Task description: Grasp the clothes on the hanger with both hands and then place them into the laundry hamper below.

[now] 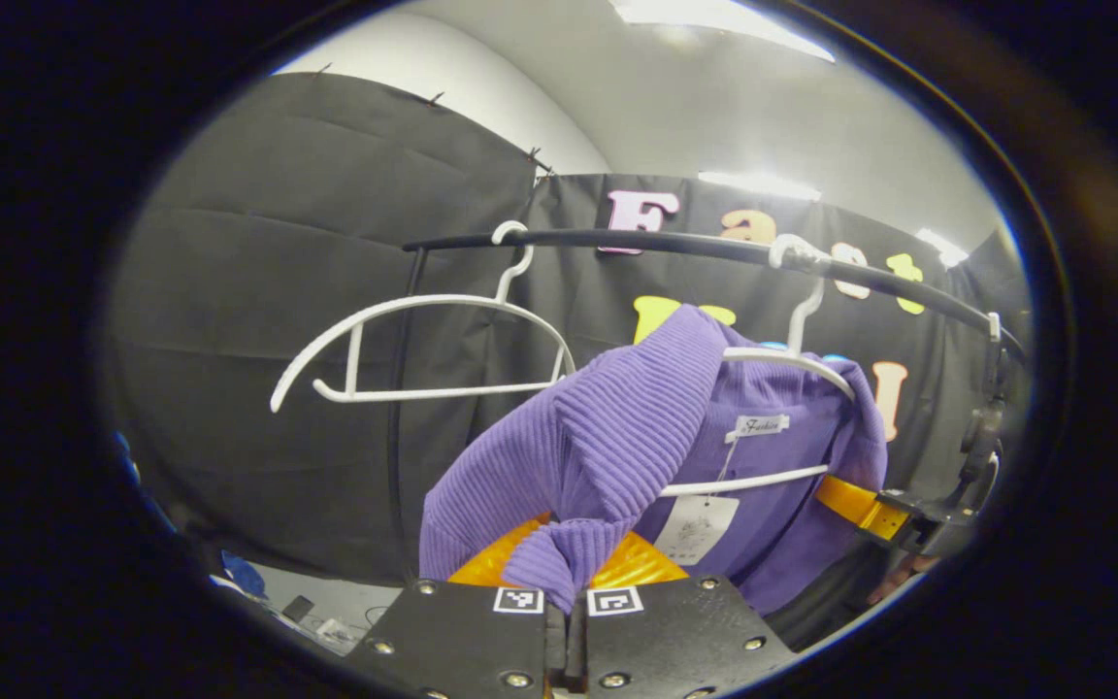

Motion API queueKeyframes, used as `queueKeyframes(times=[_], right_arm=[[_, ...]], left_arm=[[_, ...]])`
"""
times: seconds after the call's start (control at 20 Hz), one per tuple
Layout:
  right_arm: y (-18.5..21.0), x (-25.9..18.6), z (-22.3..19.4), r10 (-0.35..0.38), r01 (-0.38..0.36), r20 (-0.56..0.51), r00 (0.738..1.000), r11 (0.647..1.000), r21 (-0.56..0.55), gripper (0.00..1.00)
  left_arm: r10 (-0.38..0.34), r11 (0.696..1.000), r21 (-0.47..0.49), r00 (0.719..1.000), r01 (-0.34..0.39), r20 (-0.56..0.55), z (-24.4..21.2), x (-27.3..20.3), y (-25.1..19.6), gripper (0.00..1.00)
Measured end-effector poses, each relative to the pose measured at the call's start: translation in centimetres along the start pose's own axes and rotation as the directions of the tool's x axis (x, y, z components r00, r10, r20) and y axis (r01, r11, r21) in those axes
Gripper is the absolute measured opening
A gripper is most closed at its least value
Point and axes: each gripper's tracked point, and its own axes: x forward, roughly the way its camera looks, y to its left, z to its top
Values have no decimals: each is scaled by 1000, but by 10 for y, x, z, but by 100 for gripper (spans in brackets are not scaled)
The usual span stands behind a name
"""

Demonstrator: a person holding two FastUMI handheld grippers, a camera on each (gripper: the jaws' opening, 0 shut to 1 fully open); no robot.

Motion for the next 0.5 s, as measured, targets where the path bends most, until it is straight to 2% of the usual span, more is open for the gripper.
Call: queueKeyframes(times=[0.1,0.15,0.2,0.5], right_arm=[[0,-2,0,-2,2,7,1000,1000,-1,0],[-2,-1,0,-4,4,11,1000,1000,-1,0],[-4,-2,2,-12,12,18,1000,1000,-3,0],[-16,-9,15,-28,30,47,998,999,-40,0]], left_arm=[[8,1000,20,1000,-8,21,5,-7,1,6],[6,1000,29,999,-7,31,9,-11,-1,1],[-1,999,34,999,-1,42,13,-14,-2,6],[0,1000,18,996,-2,95,41,-34,-2,6]])
